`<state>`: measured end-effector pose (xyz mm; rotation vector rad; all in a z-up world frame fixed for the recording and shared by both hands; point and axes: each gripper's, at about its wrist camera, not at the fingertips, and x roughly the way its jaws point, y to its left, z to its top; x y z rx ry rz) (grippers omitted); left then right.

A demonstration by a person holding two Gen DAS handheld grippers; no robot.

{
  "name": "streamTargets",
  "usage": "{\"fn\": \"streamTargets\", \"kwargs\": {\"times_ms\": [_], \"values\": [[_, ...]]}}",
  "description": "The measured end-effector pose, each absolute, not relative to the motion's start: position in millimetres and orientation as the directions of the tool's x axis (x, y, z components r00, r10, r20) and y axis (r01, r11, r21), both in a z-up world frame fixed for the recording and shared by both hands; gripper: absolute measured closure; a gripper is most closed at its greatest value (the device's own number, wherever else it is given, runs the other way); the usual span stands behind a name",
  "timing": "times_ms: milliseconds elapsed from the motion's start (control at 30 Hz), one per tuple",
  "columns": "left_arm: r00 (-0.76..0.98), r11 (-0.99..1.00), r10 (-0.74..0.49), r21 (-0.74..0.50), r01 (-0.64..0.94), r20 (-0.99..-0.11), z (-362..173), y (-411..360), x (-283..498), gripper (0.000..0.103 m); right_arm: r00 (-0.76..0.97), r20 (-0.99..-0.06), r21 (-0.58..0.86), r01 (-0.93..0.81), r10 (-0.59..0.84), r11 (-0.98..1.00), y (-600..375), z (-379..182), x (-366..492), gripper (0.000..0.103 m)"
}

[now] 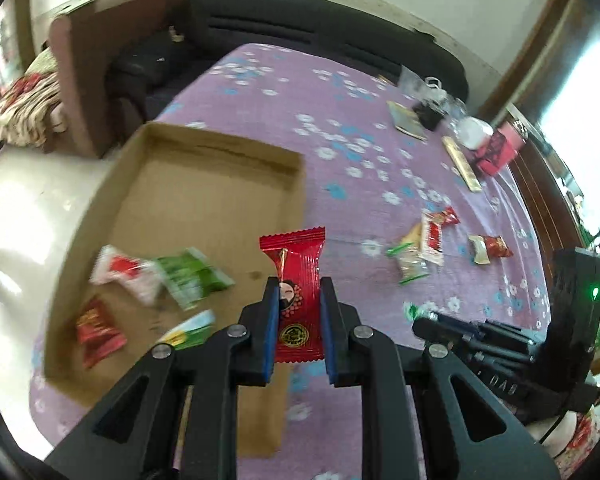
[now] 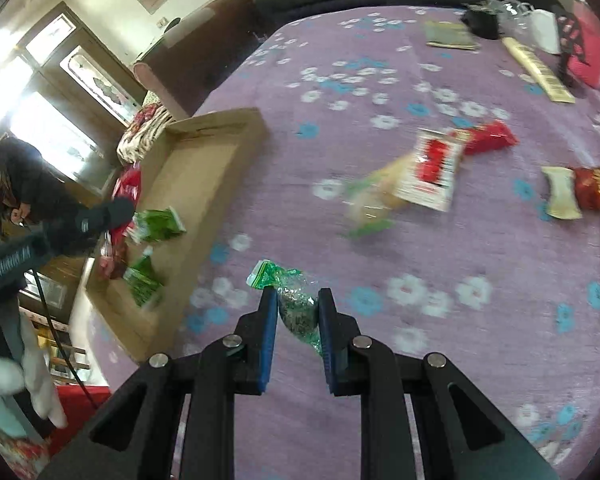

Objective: Organize snacks
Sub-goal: 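Move both snacks over the cardboard tray and open both tools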

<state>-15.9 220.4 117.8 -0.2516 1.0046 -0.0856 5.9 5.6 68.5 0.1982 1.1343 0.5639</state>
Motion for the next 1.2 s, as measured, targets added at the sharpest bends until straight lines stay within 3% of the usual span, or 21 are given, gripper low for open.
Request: {"fn": "streamTargets", "kwargs": {"times_ms": [333,733,1200], "values": [[0.562,0.964,-0.141,-0.242,-0.109,-0.815,126.6,275.3,-32.1,0.083,0.313,-0.76,0.438,-0.401,0.57,0.805,78.8,103.0,9.3,0.085],[0.568,0.961,-0.112,-0.234,-0.147,-0.815,118.3,324.4,-18.2,0.083,0.31,-0.743,0.478,-0.376,0.594,0.794,119.5,99.1,26.4,0.085],[0.489,0.959,-0.127,-0.232,-0.16,-0.863,59.3,350.5,52.8,0.082,0.276,-0.791,0.46,-0.319,0.546,0.828,174.3,63.4,80.4,0.085]]}}
